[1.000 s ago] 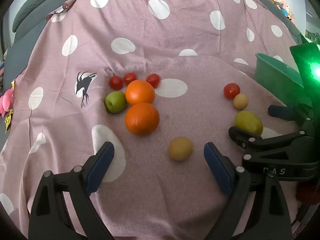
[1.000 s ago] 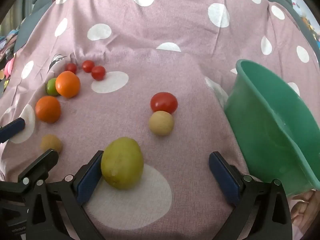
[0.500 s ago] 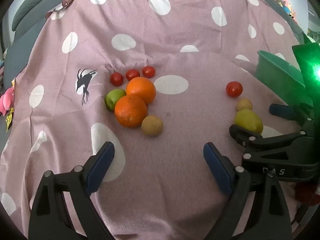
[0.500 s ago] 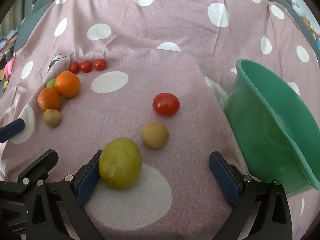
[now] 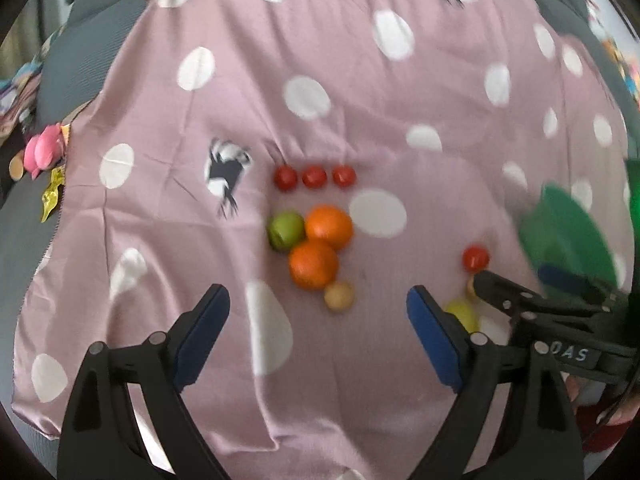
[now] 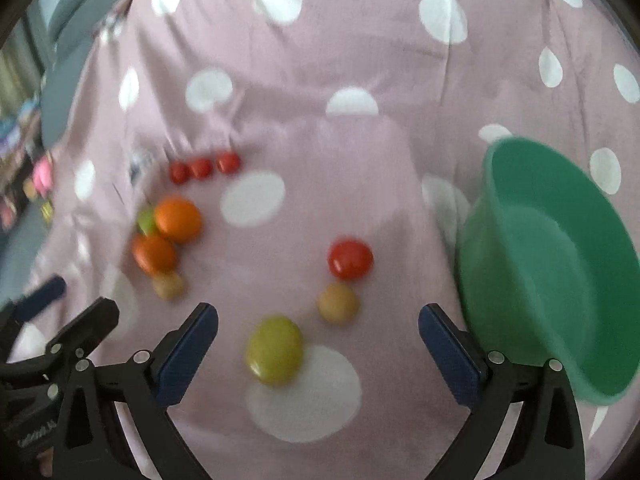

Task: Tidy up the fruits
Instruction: 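Move both tools toward the cluster of oranges and green fruit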

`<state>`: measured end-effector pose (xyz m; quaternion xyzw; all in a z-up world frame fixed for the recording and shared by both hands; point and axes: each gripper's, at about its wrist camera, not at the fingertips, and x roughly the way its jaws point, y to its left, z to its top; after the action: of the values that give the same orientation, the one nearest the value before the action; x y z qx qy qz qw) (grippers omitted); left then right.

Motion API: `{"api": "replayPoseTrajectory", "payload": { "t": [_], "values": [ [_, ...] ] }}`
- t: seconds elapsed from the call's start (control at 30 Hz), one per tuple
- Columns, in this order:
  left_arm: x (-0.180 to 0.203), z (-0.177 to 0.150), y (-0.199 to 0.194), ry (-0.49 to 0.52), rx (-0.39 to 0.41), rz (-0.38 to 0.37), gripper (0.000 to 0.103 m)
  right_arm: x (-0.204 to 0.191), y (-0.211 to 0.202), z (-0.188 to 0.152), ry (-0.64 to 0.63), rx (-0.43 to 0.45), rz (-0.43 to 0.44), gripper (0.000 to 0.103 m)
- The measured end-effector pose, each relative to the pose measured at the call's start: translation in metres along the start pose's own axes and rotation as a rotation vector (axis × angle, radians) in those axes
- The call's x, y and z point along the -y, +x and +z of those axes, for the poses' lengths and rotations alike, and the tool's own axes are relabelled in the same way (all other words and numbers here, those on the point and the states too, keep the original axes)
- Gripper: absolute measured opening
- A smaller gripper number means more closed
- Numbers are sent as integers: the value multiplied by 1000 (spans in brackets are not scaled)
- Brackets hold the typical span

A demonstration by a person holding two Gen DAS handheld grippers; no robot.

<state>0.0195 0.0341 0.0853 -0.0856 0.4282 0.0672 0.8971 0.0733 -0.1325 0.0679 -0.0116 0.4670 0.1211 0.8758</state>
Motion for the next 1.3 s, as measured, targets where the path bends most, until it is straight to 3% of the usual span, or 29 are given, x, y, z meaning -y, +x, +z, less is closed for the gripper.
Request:
{"api": "replayPoseTrajectory", "payload": {
  "t": [0.17,0.27,0.37,0.5,0.8,1.3],
  "values": [
    [-9,33,9,-33,-16,9,90,0,-6,29,114,34,78,101],
    [-16,43,24,-76,-56,-10,89,-3,6,26,113,13,58,101],
    [-18,42,36,-109,-90,-68,89,-3,14,18,88,-15,29,93],
    [-15,36,47,-101,-142,-56,80,-1,19,11,98,-33,65,92],
    [-24,22,41,-169,-145,-67,67,-5,22,7,99,-32,95,83],
    [-24,18,43,-152,-161,-72,67,-9,28,6,87,-37,68,82]
  ]
}}
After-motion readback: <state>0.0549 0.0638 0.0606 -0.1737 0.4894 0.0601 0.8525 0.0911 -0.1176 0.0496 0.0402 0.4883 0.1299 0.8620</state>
